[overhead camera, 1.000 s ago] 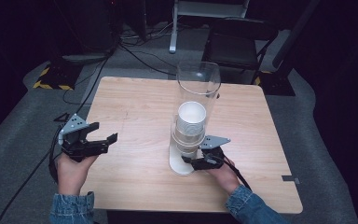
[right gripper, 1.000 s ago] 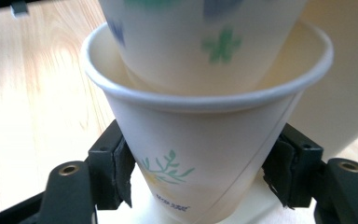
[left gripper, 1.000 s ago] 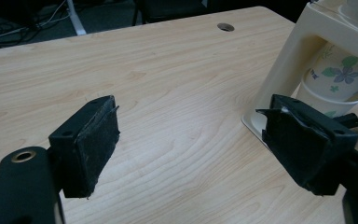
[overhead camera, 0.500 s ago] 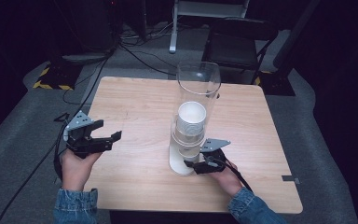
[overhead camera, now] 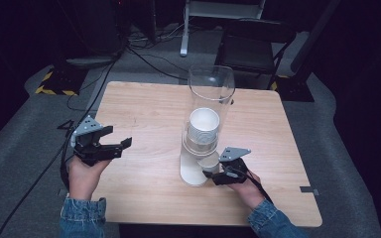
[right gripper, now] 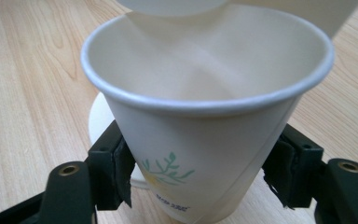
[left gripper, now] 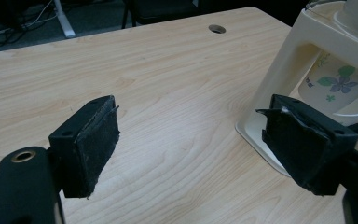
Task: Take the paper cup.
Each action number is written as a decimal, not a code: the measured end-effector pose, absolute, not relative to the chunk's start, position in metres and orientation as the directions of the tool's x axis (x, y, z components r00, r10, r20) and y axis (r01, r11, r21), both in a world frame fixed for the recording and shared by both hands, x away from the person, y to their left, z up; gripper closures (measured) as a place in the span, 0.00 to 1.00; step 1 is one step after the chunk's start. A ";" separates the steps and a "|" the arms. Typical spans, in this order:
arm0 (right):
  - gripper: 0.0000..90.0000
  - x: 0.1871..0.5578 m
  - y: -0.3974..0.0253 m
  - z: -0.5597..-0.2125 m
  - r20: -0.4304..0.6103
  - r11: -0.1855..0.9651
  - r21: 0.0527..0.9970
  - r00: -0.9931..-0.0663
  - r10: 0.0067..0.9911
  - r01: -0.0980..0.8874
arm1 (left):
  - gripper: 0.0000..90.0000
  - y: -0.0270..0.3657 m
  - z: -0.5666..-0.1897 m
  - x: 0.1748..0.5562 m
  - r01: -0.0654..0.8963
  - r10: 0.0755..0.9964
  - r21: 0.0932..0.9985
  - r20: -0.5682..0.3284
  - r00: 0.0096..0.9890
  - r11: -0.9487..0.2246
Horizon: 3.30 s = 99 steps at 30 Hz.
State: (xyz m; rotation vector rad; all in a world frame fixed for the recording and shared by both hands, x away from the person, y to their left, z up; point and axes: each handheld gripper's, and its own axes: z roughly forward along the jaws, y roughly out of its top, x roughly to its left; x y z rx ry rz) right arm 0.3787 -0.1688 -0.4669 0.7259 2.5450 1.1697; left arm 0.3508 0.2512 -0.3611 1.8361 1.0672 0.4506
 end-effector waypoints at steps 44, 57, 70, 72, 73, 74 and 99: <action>0.36 0.439 -0.271 -0.455 0.016 0.264 0.877 -0.574 0.819 0.402 | 0.20 0.256 -0.364 0.336 0.489 0.843 0.851 -0.114 0.526 -0.191; 0.36 0.454 -0.262 -0.482 -0.005 0.304 0.850 -0.570 0.822 0.431 | 0.20 0.257 -0.366 0.333 0.494 0.845 0.849 -0.118 0.522 -0.186; 0.34 0.458 -0.259 -0.493 -0.006 0.339 0.812 -0.574 0.819 0.476 | 0.20 0.256 -0.367 0.333 0.499 0.844 0.847 -0.125 0.522 -0.183; 0.33 0.458 -0.259 -0.494 0.003 0.341 0.807 -0.580 0.814 0.483 | 0.20 0.256 -0.367 0.333 0.499 0.844 0.847 -0.125 0.522 -0.183; 0.32 0.458 -0.259 -0.495 0.011 0.339 0.803 -0.582 0.813 0.489 | 0.20 0.256 -0.367 0.334 0.500 0.843 0.846 -0.126 0.523 -0.184; 0.29 0.459 -0.260 -0.495 0.014 0.339 0.802 -0.583 0.812 0.492 | 0.20 0.256 -0.367 0.334 0.500 0.842 0.846 -0.126 0.524 -0.184; 0.05 0.428 -0.289 -0.421 0.017 0.287 0.880 -0.629 0.777 0.378 | 0.20 0.255 -0.367 0.337 0.502 0.830 0.843 -0.133 0.542 -0.193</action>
